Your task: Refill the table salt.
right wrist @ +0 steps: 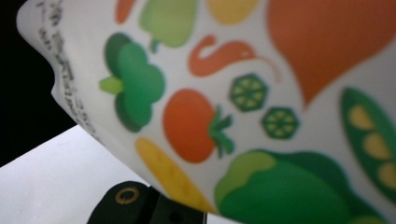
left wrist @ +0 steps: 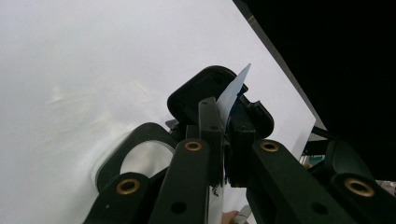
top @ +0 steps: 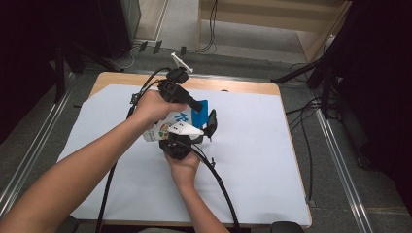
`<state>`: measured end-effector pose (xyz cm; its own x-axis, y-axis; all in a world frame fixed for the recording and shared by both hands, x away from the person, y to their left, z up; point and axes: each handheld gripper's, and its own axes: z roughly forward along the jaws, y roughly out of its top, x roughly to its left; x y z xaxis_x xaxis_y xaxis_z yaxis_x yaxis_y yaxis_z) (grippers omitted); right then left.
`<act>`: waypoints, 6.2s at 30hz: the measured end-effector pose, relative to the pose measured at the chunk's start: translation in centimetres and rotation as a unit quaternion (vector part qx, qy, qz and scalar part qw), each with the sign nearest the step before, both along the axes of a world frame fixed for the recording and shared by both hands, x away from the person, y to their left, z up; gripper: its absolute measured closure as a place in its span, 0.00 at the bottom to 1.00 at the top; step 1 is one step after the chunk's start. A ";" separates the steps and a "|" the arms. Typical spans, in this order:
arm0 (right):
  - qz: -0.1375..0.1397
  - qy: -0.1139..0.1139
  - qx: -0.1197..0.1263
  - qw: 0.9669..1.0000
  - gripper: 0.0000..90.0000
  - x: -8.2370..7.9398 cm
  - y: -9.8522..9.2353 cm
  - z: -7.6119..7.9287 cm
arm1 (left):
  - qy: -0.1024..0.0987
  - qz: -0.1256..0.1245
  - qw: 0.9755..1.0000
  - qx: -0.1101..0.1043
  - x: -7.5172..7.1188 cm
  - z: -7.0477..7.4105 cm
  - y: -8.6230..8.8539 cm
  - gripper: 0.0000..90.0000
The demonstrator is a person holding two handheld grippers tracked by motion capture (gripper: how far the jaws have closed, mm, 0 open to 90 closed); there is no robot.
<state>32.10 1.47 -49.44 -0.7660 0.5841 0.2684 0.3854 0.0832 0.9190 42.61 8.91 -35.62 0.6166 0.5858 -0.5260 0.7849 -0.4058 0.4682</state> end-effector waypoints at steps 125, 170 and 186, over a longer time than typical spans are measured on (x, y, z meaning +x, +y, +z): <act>0.037 -0.023 -0.031 0.999 1.00 -0.5 1.3 0.3 | 0.002 0.025 1.000 -0.018 0.2 0.0 -0.8 0.99; 0.084 0.013 -0.090 0.992 1.00 -0.7 -1.9 1.6 | -0.066 0.028 0.992 -0.104 -3.0 1.0 9.4 1.00; 0.089 0.043 -0.101 0.990 1.00 -1.4 -6.9 4.1 | -0.090 0.046 0.989 -0.108 -3.0 0.7 11.8 1.00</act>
<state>30.72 -5.46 -45.35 -0.8414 0.4898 0.2284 0.4239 0.3359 0.8411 39.59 20.75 -34.89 0.6606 0.5293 -0.5323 0.7102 -0.2110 0.6716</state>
